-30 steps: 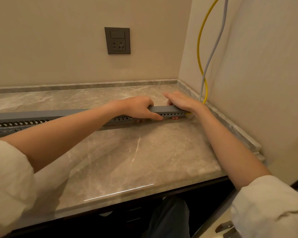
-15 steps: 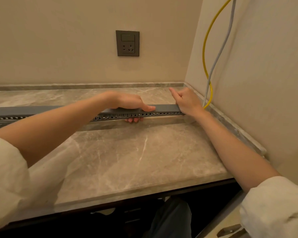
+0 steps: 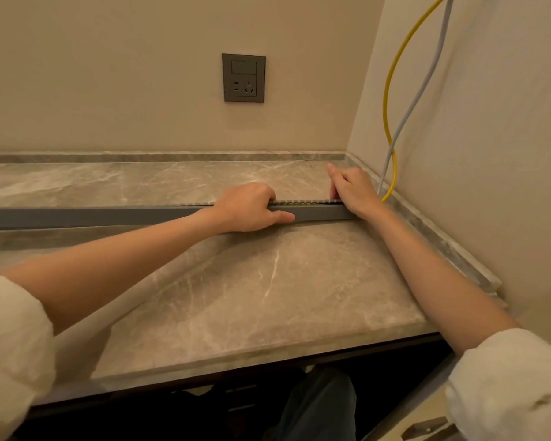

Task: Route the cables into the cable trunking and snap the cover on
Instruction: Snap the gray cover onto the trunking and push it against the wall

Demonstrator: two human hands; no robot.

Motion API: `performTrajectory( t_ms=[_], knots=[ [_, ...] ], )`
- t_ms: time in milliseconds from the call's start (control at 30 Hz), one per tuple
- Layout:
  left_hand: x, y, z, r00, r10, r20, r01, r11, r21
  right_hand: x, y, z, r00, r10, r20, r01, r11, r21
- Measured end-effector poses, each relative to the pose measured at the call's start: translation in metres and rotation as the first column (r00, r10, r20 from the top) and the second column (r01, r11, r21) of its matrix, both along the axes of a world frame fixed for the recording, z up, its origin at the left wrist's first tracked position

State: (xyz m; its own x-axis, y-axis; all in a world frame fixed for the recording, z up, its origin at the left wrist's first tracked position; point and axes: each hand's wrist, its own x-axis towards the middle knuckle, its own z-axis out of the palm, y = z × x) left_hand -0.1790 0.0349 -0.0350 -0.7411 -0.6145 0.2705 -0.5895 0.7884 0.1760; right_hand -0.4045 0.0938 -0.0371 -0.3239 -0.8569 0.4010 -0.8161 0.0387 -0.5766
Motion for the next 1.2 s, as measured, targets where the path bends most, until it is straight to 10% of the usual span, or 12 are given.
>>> performTrajectory(
  t_ms=[433,633,800,1200],
  knots=[
    [-0.014,-0.035,0.020,0.997,-0.079,0.022,0.050,0.794,0.606,-0.011,0.047,0.005,0.954,0.179,-0.238,-0.144,0.977,0.159],
    [-0.015,-0.029,0.026,0.983,-0.124,0.133,0.035,0.847,0.531,-0.019,0.042,0.010,0.962,0.189,-0.195,-0.166,0.978,0.130],
    [-0.018,-0.014,0.026,0.955,-0.113,0.272,0.165,0.971,-0.174,-0.023,0.043,0.010,0.959,0.253,-0.126,-0.231,0.959,0.163],
    [-0.064,0.007,0.018,0.979,-0.202,-0.039,0.205,0.955,0.216,-0.036,0.045,0.022,0.935,0.264,0.236,-0.322,0.911,0.257]
  ],
)
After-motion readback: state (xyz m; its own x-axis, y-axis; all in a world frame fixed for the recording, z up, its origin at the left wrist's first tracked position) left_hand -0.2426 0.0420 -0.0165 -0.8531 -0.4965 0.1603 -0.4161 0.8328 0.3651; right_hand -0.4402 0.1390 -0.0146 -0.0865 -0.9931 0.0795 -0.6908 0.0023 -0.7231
